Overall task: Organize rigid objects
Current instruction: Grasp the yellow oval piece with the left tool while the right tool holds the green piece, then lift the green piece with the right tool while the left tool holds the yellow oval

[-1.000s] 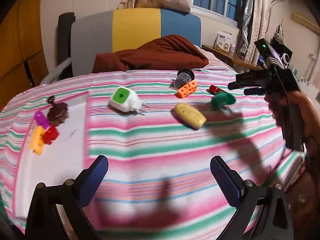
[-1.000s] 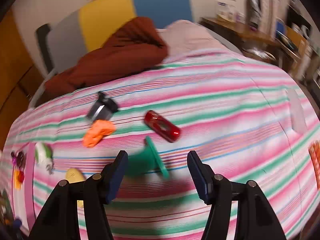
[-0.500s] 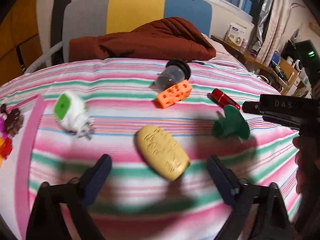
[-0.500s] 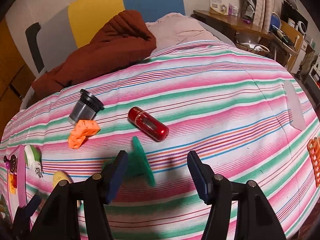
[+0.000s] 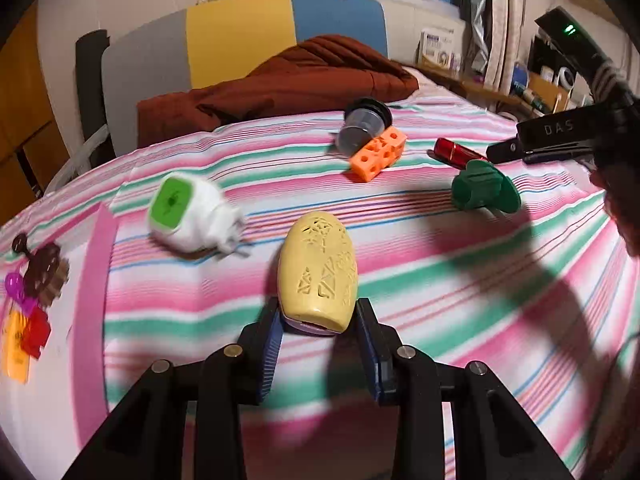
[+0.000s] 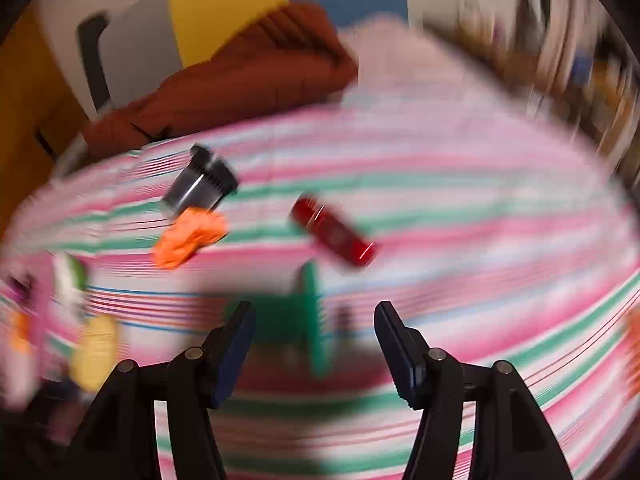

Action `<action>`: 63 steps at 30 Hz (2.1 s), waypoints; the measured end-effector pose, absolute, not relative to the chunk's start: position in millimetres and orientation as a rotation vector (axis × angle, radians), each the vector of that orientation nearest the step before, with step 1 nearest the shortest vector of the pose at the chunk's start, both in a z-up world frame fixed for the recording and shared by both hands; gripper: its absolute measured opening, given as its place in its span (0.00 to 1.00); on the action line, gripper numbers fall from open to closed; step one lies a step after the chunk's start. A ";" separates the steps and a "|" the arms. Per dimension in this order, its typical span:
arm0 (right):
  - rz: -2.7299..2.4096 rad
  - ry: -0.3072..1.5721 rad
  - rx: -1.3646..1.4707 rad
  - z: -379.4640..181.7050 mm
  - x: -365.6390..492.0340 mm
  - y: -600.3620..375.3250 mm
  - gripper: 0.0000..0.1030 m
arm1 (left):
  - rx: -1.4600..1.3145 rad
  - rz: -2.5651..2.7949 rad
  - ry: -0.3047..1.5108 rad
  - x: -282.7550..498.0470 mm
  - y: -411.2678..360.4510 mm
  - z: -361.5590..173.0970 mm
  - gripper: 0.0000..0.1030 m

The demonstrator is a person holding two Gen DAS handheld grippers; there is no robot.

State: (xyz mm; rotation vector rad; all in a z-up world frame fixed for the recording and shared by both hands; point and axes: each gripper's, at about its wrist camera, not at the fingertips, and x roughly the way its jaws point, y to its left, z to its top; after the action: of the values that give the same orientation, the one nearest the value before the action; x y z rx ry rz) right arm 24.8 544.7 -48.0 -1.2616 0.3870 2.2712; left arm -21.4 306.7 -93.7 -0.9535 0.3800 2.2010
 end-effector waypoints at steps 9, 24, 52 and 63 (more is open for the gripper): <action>2.503 -0.305 -1.431 -55.9 11.9 474.8 0.60 | -0.946 2.170 0.287 -25.0 292.5 -96.0 0.35; 2.335 -0.561 -1.749 -83.3 -41.2 491.7 0.41 | -0.932 2.185 0.306 -23.6 293.3 -97.5 0.36; 2.457 -0.639 -1.777 -76.5 -65.4 461.9 0.35 | -0.924 2.194 0.317 -23.4 294.2 -99.6 0.36; 2.291 -0.551 -1.893 -94.8 -84.5 479.6 0.33 | -0.921 2.197 0.321 -24.7 294.1 -99.6 0.36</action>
State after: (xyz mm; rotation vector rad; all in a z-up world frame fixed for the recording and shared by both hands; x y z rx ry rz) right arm -84.5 479.6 -94.8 -1.8933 -0.5505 2.2909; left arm -24.7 294.1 -99.6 -0.9206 0.3208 2.1968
